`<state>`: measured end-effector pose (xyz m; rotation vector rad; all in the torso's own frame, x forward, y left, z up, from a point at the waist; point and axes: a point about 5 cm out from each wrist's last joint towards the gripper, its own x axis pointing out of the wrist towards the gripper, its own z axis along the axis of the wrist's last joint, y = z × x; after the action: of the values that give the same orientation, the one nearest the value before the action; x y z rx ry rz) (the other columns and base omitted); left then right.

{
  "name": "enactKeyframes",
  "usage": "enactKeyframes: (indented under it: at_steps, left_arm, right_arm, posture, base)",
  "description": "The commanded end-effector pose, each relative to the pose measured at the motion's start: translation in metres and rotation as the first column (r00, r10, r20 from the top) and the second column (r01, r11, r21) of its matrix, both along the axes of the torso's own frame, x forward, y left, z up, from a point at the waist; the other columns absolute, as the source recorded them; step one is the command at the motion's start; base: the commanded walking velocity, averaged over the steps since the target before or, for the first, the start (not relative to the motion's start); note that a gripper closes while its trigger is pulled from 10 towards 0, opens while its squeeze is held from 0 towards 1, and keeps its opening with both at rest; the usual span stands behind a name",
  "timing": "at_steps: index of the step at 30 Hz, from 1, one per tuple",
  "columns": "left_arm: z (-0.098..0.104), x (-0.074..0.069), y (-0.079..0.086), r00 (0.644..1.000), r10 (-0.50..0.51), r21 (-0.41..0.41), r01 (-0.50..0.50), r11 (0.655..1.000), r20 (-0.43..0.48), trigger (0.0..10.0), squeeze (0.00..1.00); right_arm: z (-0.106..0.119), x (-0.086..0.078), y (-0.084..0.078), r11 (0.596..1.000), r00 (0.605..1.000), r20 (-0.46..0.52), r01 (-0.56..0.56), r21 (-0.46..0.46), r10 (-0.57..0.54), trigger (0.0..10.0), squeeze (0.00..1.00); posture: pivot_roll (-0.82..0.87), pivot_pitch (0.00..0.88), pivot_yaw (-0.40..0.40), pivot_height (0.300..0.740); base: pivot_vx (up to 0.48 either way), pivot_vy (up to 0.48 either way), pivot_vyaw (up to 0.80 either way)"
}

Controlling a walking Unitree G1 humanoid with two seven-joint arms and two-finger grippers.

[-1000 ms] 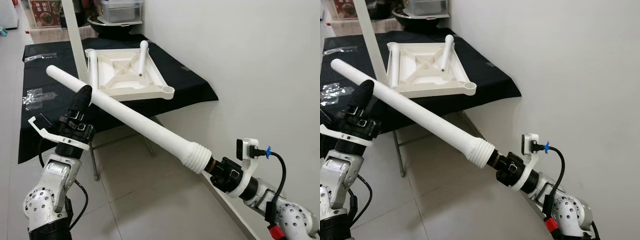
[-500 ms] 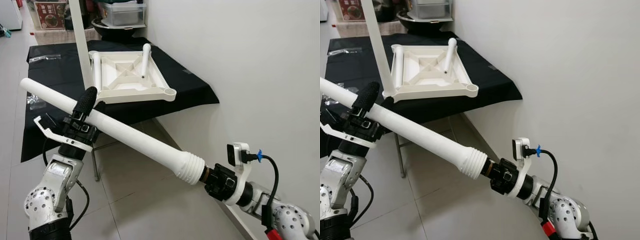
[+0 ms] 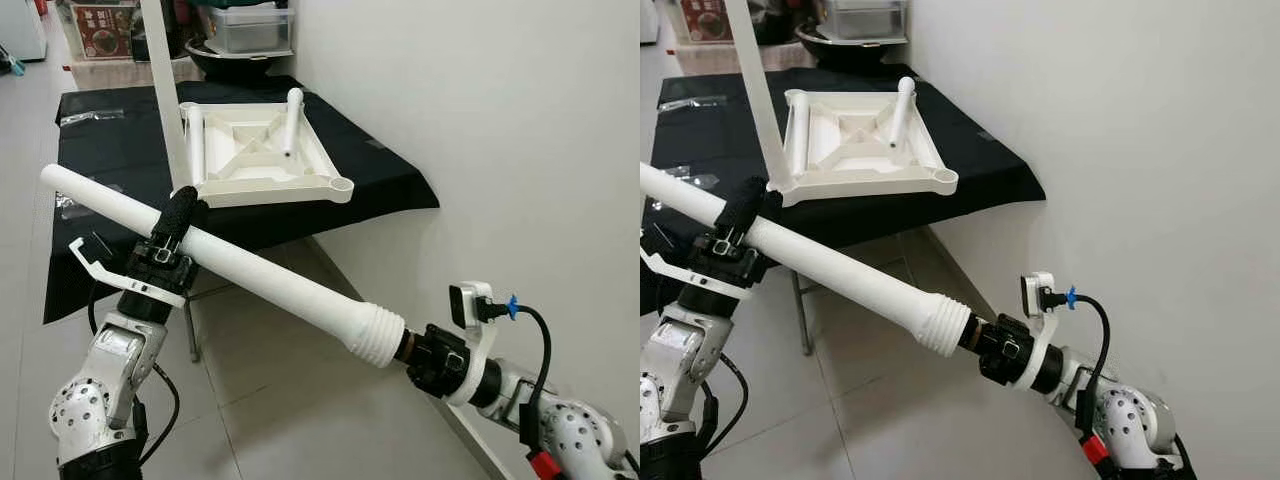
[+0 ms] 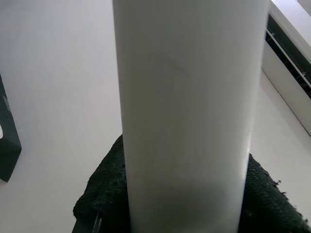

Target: Building children table

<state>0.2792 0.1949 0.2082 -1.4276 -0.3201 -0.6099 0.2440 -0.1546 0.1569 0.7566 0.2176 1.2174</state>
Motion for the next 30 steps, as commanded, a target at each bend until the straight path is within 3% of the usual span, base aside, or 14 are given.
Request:
enactKeyframes:
  at_steps: [1,12,13,14,15,23,24,26,27,30]
  left_arm:
    - [-0.004,0.002,-0.006,0.999,-0.024,-0.010,0.024,1.000,-0.025,0.0,0.00]
    - [-0.003,0.006,-0.004,0.996,0.050,0.004,-0.049,0.999,-0.069,0.0,0.00]
    - [-0.002,0.005,-0.004,0.997,0.048,-0.001,-0.048,0.999,-0.064,0.0,0.00]
    - [-0.001,0.005,-0.004,0.997,0.046,-0.005,-0.046,0.999,-0.061,0.0,0.00]
    - [0.000,0.004,-0.005,0.997,0.044,-0.007,-0.044,0.999,-0.058,0.0,0.00]
    - [-0.006,0.006,-0.007,0.992,0.068,0.029,-0.066,0.997,-0.108,0.0,0.00]
    - [-0.007,0.007,-0.007,0.990,0.075,0.044,-0.070,0.997,-0.124,0.0,0.00]
    - [-0.007,0.008,-0.007,0.988,0.076,0.051,-0.070,0.996,-0.134,0.0,0.00]
    - [-0.008,0.010,-0.007,0.986,0.078,0.054,-0.070,0.996,-0.146,10.0,0.00]
    - [-0.005,0.012,-0.002,0.983,0.094,0.046,-0.088,0.995,-0.155,10.0,0.00]
  right_arm:
    - [0.006,-0.001,0.007,0.997,0.997,0.031,-0.074,0.025,0.073,10.0,0.00]
    - [0.012,0.006,0.010,0.997,0.996,0.060,-0.066,0.030,0.064,10.0,0.00]
    - [0.012,0.007,0.010,0.998,0.996,0.065,-0.060,0.024,0.059,10.0,0.88]
    - [0.012,0.008,0.010,0.998,0.996,0.068,-0.057,0.019,0.056,10.0,0.88]
    - [0.012,0.009,0.009,0.999,0.996,0.069,-0.049,0.019,0.048,10.0,1.00]
    - [0.008,0.013,0.007,1.000,0.998,0.064,-0.016,0.016,0.015,10.0,1.00]
    - [0.005,0.013,0.005,1.000,0.998,0.063,-0.001,-0.007,0.001,10.0,0.32]
    - [0.005,0.013,0.004,1.000,0.998,0.062,-0.002,-0.009,0.003,10.0,0.32]
    - [0.005,0.013,0.002,1.000,0.998,0.060,-0.006,-0.001,0.006,10.0,0.00]
    - [0.002,0.012,-0.004,1.000,0.999,0.047,-0.003,-0.007,0.003,10.0,0.00]
  posture:
    - [0.05,0.044,-0.083,0.740]
    - [0.05,0.070,-0.087,0.740]
    - [0.05,0.062,-0.087,0.740]
    - [0.05,0.062,-0.087,0.740]
    - [0.05,0.057,-0.089,0.740]
    - [0.06,0.031,-0.088,0.740]
    - [0.06,0.037,-0.087,0.740]
    - [0.06,0.040,-0.087,0.740]
    - [0.06,0.045,-0.087,0.740]
    - [0.07,0.050,-0.081,0.740]
  base:
    - [0.000,0.000,0.00]
    - [0.000,0.000,0.00]
    - [0.000,0.000,0.00]
    - [0.000,0.000,0.00]
    - [0.000,0.000,0.00]
    - [0.000,0.000,0.00]
    - [0.000,0.000,0.00]
    - [0.000,0.000,0.00]
    - [0.000,0.000,0.00]
    - [0.000,0.000,0.00]
